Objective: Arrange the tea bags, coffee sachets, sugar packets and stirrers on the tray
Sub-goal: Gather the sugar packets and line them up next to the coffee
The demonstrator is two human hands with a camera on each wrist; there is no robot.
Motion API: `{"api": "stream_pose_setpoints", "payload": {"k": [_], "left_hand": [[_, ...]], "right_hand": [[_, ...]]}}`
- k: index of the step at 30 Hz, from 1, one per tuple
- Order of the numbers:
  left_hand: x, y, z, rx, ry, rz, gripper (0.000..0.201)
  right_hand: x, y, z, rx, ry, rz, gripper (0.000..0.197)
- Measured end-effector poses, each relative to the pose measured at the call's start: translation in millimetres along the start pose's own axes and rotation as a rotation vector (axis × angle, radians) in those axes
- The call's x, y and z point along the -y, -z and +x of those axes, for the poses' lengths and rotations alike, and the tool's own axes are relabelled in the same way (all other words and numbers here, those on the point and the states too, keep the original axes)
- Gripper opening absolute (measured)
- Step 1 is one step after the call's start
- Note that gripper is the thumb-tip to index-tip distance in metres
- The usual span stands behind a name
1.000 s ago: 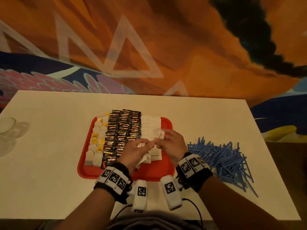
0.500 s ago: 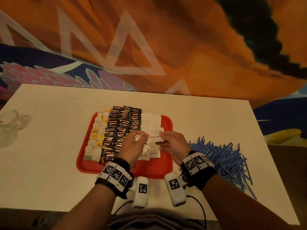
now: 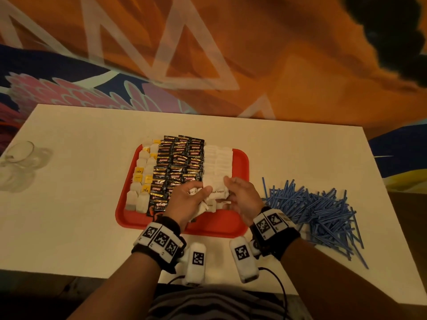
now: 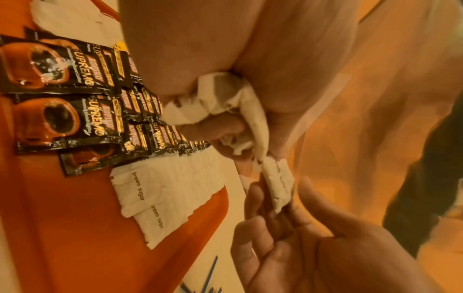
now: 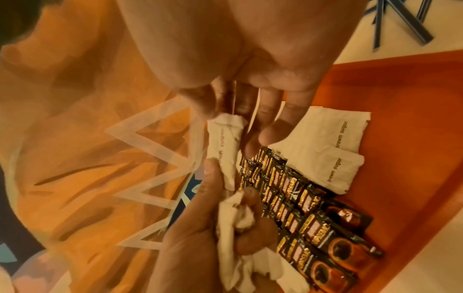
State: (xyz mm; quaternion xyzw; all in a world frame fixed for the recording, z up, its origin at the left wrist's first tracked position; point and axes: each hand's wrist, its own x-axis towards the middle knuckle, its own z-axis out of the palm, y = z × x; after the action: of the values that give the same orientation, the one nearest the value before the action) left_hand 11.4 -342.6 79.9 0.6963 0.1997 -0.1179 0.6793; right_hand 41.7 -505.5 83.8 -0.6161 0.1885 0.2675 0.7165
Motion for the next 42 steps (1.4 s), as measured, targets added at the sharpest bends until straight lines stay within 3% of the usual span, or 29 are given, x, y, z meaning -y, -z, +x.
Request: {"api": "stream_pose_setpoints", "payload": {"k": [5, 16, 26, 31, 34, 37, 42], "left_hand": [[6, 7, 2, -0.06, 0.055, -0.029, 0.003], [43, 37, -2, -0.197, 0.233, -0.058, 0.01], [59, 67, -9, -0.221, 0.265, -0.025, 0.014], [56, 67, -10, -0.214, 0.275, -0.031, 0.014], [53, 65, -8, -0.211, 0.291, -0.045, 0.014], [48, 61, -8, -0.207, 0.319, -0.088, 0.017], [41, 56, -6, -0.198, 0.344, -0.142, 0.023]], "right_hand": [[-23, 8, 12, -0.016, 0.028, -0.259, 0.043], [-69, 33, 46, -0.22, -0.083, -0.691, 0.045], [-86, 14, 62, -0.381, -0.093, -0.863, 0.018], [-87, 12, 57, -0.387, -0.081, -0.814, 0.023], [-88, 11, 54, -0.393, 0.052, -0.817, 0.025], [-93, 9, 58, -0.283, 0.179, -0.869, 0.018], [-95, 10, 58, -0.212, 0.127, -0.82, 0.019]]}}
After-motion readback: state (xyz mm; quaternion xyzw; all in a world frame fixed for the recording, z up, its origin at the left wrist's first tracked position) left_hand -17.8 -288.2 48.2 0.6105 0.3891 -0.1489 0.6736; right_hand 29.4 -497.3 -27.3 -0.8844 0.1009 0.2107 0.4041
